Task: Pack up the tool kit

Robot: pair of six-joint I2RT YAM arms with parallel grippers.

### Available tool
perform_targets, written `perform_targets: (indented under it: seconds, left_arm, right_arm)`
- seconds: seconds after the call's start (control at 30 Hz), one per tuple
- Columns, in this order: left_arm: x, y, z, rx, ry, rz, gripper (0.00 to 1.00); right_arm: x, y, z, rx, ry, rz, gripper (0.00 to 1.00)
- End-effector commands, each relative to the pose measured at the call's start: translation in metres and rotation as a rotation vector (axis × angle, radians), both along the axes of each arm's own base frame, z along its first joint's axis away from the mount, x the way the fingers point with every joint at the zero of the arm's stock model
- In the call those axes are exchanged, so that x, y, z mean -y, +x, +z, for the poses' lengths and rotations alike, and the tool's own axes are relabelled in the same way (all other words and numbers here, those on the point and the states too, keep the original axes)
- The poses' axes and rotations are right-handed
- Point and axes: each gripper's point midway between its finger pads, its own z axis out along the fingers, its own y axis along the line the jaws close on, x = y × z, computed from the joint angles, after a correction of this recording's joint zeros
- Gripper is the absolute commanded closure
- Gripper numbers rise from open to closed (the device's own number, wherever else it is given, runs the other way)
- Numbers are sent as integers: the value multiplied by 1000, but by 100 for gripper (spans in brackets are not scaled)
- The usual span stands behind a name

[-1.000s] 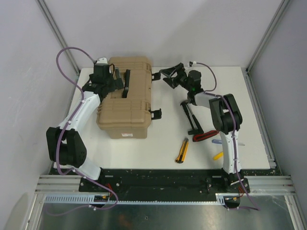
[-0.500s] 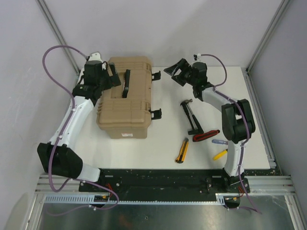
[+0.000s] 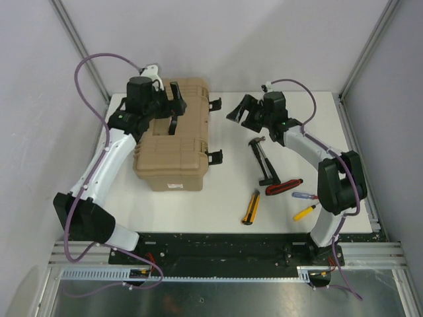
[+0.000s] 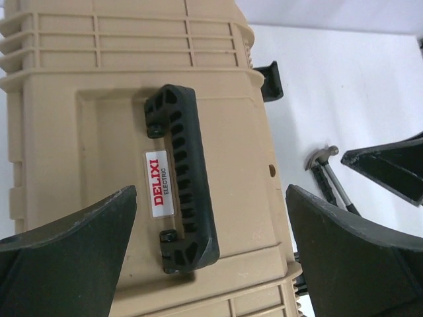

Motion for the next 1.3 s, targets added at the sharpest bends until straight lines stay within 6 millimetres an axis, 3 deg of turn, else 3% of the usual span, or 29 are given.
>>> perform_targets:
  seconds: [0.0, 0.23, 0.47, 0.87, 0.93, 1.03, 1.2, 1.27]
  left_arm:
    - [5, 5, 2, 25, 75, 25, 1]
    - [2, 9, -8, 41, 308, 149, 8]
    - [-7, 19, -18, -9, 490, 210, 21]
    - [0, 28, -39, -91, 543, 151, 37]
    - [1, 29, -41, -100, 527, 139, 44]
    - [1, 30, -43, -111, 514, 134, 61]
    - [2, 30, -28, -92, 457, 119, 94]
    - [7, 28, -20, -80, 419, 92, 98]
  right_arm:
    - [11, -25, 7, 10, -77, -3, 14]
    - [10, -37, -6, -42, -103, -13, 17]
    - [11, -40, -17, -75, -109, -28, 18]
    - [13, -37, -11, -61, -100, -54, 19]
    - [13, -37, -10, -57, -98, -57, 19]
    - [13, -36, -9, -55, -97, -61, 19]
    - [15, -37, -7, -51, -105, -69, 20]
    - [16, -38, -5, -47, -110, -73, 20]
